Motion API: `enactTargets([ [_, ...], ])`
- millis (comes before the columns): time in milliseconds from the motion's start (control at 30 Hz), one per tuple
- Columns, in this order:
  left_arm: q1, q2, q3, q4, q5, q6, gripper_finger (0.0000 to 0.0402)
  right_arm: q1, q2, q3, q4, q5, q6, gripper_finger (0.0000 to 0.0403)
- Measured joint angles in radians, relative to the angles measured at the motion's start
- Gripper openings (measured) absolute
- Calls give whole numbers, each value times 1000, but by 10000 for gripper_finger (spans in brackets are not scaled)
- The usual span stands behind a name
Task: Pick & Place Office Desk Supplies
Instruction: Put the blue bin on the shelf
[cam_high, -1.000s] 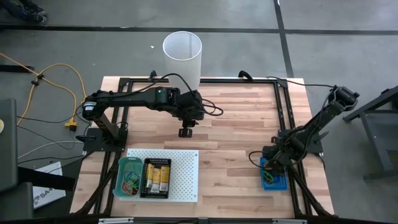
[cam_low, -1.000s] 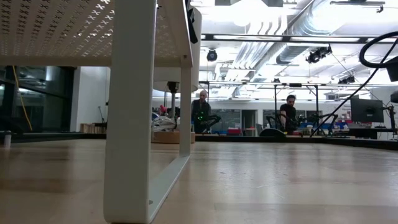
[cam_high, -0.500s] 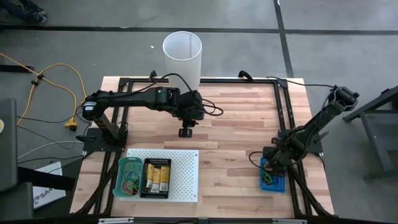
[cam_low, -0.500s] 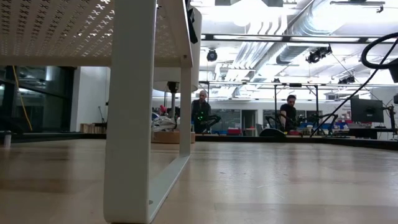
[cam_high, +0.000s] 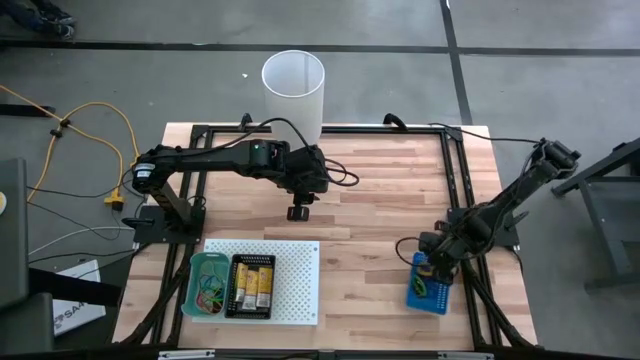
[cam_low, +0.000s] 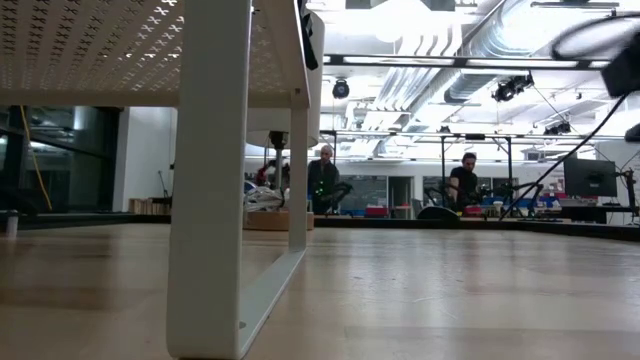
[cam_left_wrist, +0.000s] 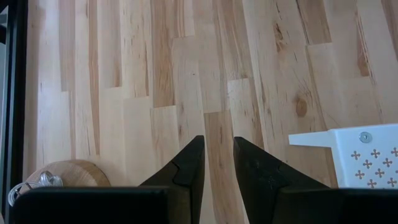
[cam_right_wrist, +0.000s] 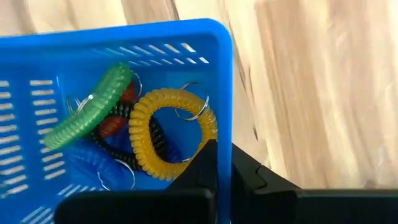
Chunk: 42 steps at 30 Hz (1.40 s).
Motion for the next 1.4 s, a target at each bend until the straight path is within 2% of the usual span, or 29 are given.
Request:
enactTargets([
  [333, 0, 0, 0, 0, 0, 0, 79, -178, 18, 258, -89, 3, -56, 3],
  [633, 0, 0, 0, 0, 0, 0, 79, -312, 55, 438, -203, 12, -68, 3],
  [867, 0, 0, 0, 0, 0, 0, 79, -368, 104, 468, -220, 28, -71, 3],
  [1400, 0, 0, 0, 0, 0, 0, 79, -538, 149, 468, -162, 116, 137, 3],
])
